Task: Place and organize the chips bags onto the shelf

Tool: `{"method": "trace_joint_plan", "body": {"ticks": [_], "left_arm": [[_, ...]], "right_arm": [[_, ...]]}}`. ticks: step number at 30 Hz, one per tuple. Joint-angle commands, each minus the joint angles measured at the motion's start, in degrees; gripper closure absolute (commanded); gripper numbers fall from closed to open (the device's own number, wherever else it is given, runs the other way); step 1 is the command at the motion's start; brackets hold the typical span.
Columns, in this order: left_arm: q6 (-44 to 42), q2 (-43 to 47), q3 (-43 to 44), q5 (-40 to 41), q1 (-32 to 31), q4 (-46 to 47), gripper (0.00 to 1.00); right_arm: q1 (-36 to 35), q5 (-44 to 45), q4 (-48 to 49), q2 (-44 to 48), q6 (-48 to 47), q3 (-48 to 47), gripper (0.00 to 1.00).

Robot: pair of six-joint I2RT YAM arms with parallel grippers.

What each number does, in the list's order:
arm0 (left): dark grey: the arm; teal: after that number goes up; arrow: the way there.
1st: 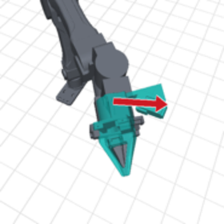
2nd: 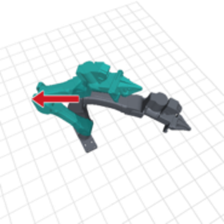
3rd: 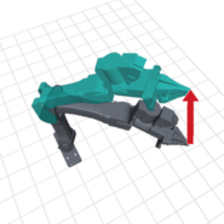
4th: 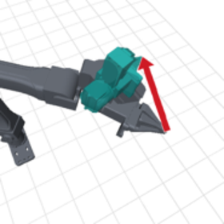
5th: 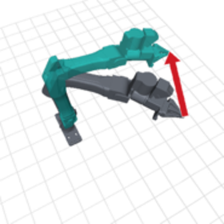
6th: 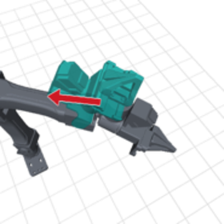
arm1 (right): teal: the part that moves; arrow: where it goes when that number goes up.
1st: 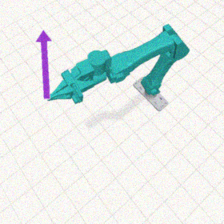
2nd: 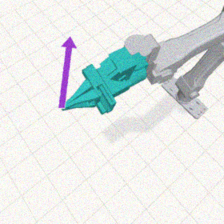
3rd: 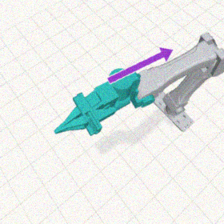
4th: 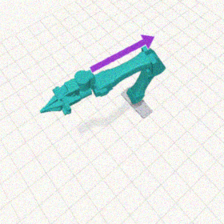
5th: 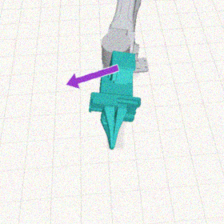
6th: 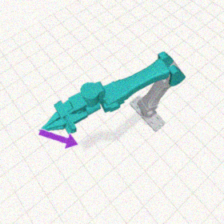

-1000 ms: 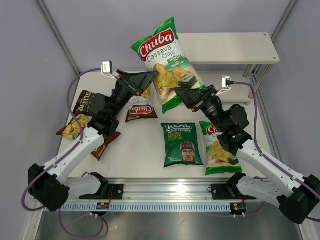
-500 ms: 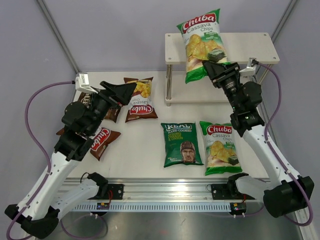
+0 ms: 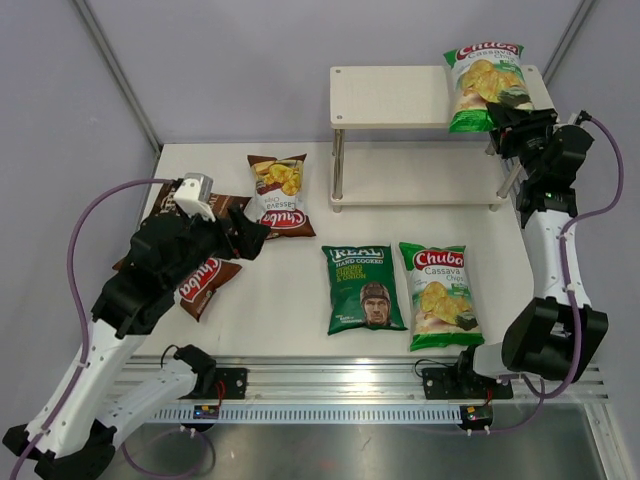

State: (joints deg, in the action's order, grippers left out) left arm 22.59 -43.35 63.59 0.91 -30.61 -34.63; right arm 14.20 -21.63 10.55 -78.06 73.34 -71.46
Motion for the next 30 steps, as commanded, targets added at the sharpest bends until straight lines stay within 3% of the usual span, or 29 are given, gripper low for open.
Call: {"method": "trace_joint_plan", "body": {"ticks": [1, 13, 23, 30], "left_arm": [[-6.84, 3.71, -0.57, -3.01, 0.11, -4.39, 0.01], [-11.43, 6.44, -9.88, -2.31, 0.11, -2.55, 0.01], [-11.25, 9.34, -12.97, -2.58, 0.11, -1.67, 0.01], [-11.08, 9.08, -13.41, -3.37, 0.11, -1.40, 0.01]], "right_arm": [[3.37, -8.69, -0.08, -3.13, 1.72, -6.83, 0.71], [8.74, -13.62, -8.17, -10.70, 0.05, -13.79, 0.67], [11.12, -13.70, -12.02, -13.95, -1.09, -15.19, 0.68], [12.87, -14.68, -13.79, -14.05, -2.06, -15.11, 0.62]]}}
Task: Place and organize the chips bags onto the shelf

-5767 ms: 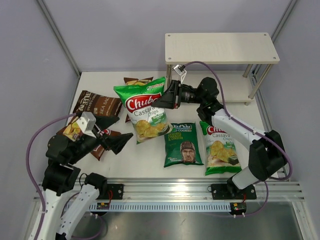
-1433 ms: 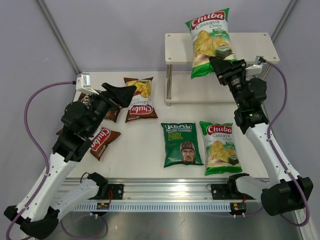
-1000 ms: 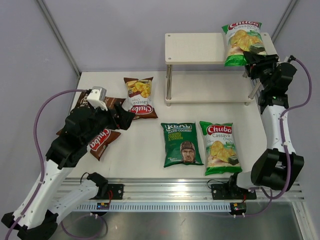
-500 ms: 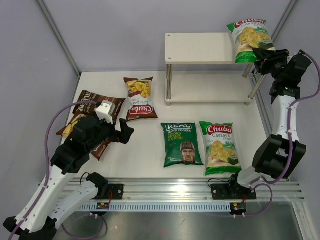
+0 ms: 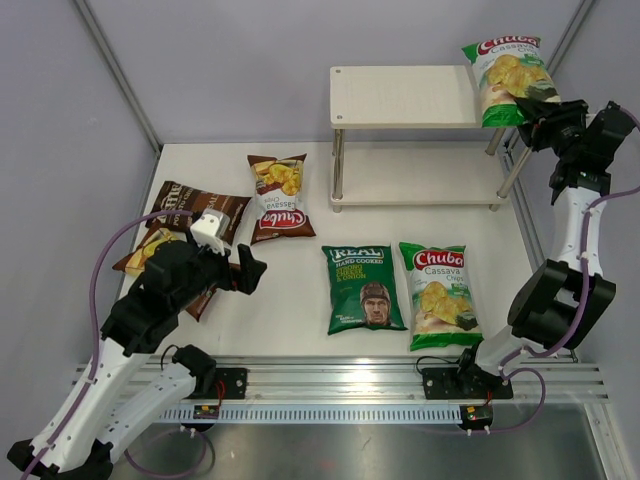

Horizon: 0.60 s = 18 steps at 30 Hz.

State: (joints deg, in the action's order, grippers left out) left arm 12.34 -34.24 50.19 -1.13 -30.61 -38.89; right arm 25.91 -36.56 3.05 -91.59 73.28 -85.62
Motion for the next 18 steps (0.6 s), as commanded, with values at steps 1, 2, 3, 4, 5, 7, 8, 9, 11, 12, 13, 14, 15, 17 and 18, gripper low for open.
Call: {"method": "trace_joint_plan", "body": {"ticks": [1, 2, 3, 4, 5, 7, 8, 9, 11, 12, 13, 14, 15, 17, 18], "left_arm": [[-0.82, -0.04, -0.18, -1.42, 0.11, 2.86, 0.01], [-0.74, -0.13, -0.18, -1.51, 0.11, 2.86, 0.01], [-0.74, -0.13, -0.36, -1.60, 0.11, 2.86, 0.01], [-0.74, -0.04, -0.36, -1.60, 0.11, 2.86, 0.01], [-0.74, 0.05, -0.36, -1.51, 0.11, 2.86, 0.01], [-0.82, 0.14, -0.36, -1.51, 0.11, 2.86, 0.01], [-0.82, 0.14, -0.45, -1.60, 0.11, 2.95, 0.01], [-0.82, 0.14, -0.45, -1.60, 0.11, 2.86, 0.01], [-0.82, 0.14, -0.36, -1.69, 0.11, 2.95, 0.01], [-0.82, 0.14, -0.36, -1.69, 0.11, 2.95, 0.01], [-0.82, 0.05, -0.45, -1.77, 0.11, 2.95, 0.01], [-0.82, 0.05, -0.45, -1.95, 0.11, 2.95, 0.01], [-0.74, 0.14, -0.45, -1.95, 0.11, 2.95, 0.01], [-0.74, 0.14, -0.45, -1.86, 0.11, 2.86, 0.01], [-0.74, 0.05, -0.45, -1.86, 0.11, 2.86, 0.01]], "right_arm": [[1.68, 0.60, -6.65, -0.43, -1.82, -0.77, 0.62], [1.69, 0.26, -6.57, -0.43, -1.82, -0.86, 0.62], [1.69, -0.27, -6.56, -0.52, -1.82, -1.21, 0.61], [1.77, -0.53, -7.09, -0.52, -1.73, -1.39, 0.59], [1.86, -0.45, -7.27, -0.43, -2.08, -1.56, 0.58], [1.95, -0.79, -9.11, -0.69, -3.22, -2.53, 0.49], [1.86, -1.32, -9.55, -0.87, -3.57, -2.96, 0.43], [1.95, -2.02, -10.68, -1.13, -4.01, -3.84, 0.36], [1.95, -2.64, -12.09, -1.13, -5.51, -4.29, 0.27], [1.95, -2.30, -13.41, -0.70, -6.03, -4.37, 0.26], [1.95, -1.68, -13.86, -0.35, -6.91, -4.38, 0.26], [1.95, -1.24, -14.47, -0.08, -7.27, -4.29, 0.26], [1.95, -0.80, -15.34, 0.53, -7.53, -4.11, 0.26], [1.95, 0.25, -16.14, 1.67, -8.15, -3.67, 0.26], [2.04, 0.43, -16.58, 1.85, -8.15, -3.67, 0.26]]}}
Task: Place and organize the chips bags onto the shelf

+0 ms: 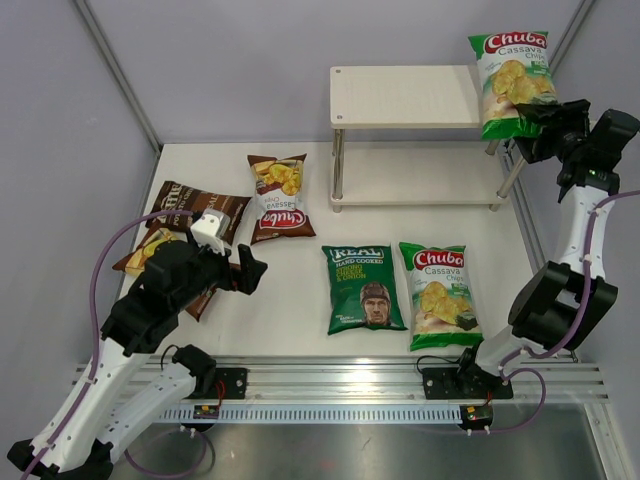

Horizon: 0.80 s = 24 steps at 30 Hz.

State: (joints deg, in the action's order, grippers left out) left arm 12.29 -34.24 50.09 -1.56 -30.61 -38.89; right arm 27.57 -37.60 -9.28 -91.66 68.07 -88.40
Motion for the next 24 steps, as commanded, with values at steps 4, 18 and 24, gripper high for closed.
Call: {"method": "trace_joint_plan", "body": {"ticks": [4, 18, 24], "left_arm": [[-0.61, 0.14, -0.43, -1.16, 0.11, 2.77, 0.01], [-0.52, 0.05, -0.51, -0.99, 0.11, 2.68, 0.01], [-0.69, -0.48, -0.43, -1.16, 0.11, 2.60, 0.01]], "right_arm": [[0.64, 3.06, -5.14, 2.62, -2.86, -0.90, 0.33], [1.17, 2.27, -5.05, -0.89, 0.92, -6.52, 0.52], [1.08, 1.22, -8.64, -5.02, -0.84, -11.26, 0.49]]}}
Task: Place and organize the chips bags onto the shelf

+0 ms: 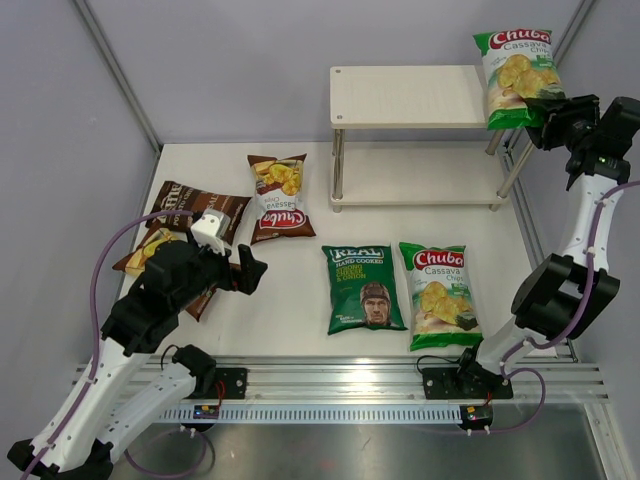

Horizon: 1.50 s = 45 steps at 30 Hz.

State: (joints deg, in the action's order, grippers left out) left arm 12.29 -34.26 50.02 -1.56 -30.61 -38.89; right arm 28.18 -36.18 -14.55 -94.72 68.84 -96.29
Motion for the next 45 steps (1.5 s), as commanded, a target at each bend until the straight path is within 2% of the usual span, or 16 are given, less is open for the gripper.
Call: {"method": "trace_joint_plan", "body": {"ticks": [1, 8, 10, 11, 15, 18, 19, 20, 24, 27, 32, 37, 38, 42, 43, 45], "left_arm": [[-0.69, -0.37, -0.27, -0.99, 0.11, 2.60, 0.01], [-0.52, 0.60, -0.54, -0.02, 0.11, 2.60, 0.01], [-0.61, 0.60, -0.54, -0.02, 0.11, 2.60, 0.01], [-0.61, 0.51, -0.54, -0.02, 0.11, 2.60, 0.01], [-0.61, 0.16, -0.54, -0.28, 0.11, 2.60, 0.01], [-0.52, 0.16, -0.54, -0.20, 0.11, 2.51, 0.01], [-0.52, 0.25, -0.54, -0.02, 0.11, 2.51, 0.01], [-0.43, 0.16, -0.45, -0.02, 0.11, 2.59, 0.01], [0.19, -0.10, -0.10, 1.38, 0.11, 2.33, 0.01], [1.15, -0.54, 0.60, 5.33, 0.11, 1.98, 0.01], [5.01, -0.89, 1.04, 5.26, 0.11, 3.38, 0.01], [11.32, -3.79, 2.63, 1.92, 0.11, 5.14, 0.01], [12.48, -4.14, 2.28, -1.22, 0.11, 7.58, 0.01], [19.86, -7.30, -0.53, -9.58, -0.06, 17.43, 0.01], [22.74, -9.83, -1.32, -10.64, -0.41, 19.54, 0.01], [24.26, -13.10, -0.54, -11.45, -2.69, 23.77, 0.01]], "right_arm": [[0.21, -0.03, -3.38, -2.14, -1.86, -3.55, 0.48], [-0.41, -1.34, -4.96, -3.81, -3.71, -6.88, 0.38], [-0.32, -1.61, -7.24, -3.72, -5.81, -8.12, 0.27], [-0.32, -1.52, -8.03, -3.11, -6.52, -8.56, 0.25], [0.03, -0.38, -8.74, -0.91, -8.45, -7.51, 0.21], [0.03, -0.55, -9.97, -0.21, -9.59, -7.33, 0.10], [0.20, -0.47, -10.32, -0.03, -9.86, -7.16, 0.03], [0.29, -0.21, -11.11, 0.49, -10.12, -6.72, 0.01], [0.64, 1.73, -12.17, 2.25, -12.14, -5.05, 0.01], [0.99, 1.82, -13.40, 2.96, -13.37, -5.05, 0.00], [1.26, 2.08, -14.54, 6.03, -17.41, -4.78, 0.01], [1.35, 3.31, -17.43, 10.15, -21.90, -4.87, 0.01], [1.43, 4.44, -18.23, 11.04, -23.99, -4.52, 0.00], [1.26, 6.83, -18.25, 18.85, -30.76, 2.14, 0.01], [0.65, 7.87, -17.45, 23.39, -32.52, 6.25, 0.01], [-3.82, 16.46, -19.11, 27.64, -36.57, 8.74, 0.00]]}}
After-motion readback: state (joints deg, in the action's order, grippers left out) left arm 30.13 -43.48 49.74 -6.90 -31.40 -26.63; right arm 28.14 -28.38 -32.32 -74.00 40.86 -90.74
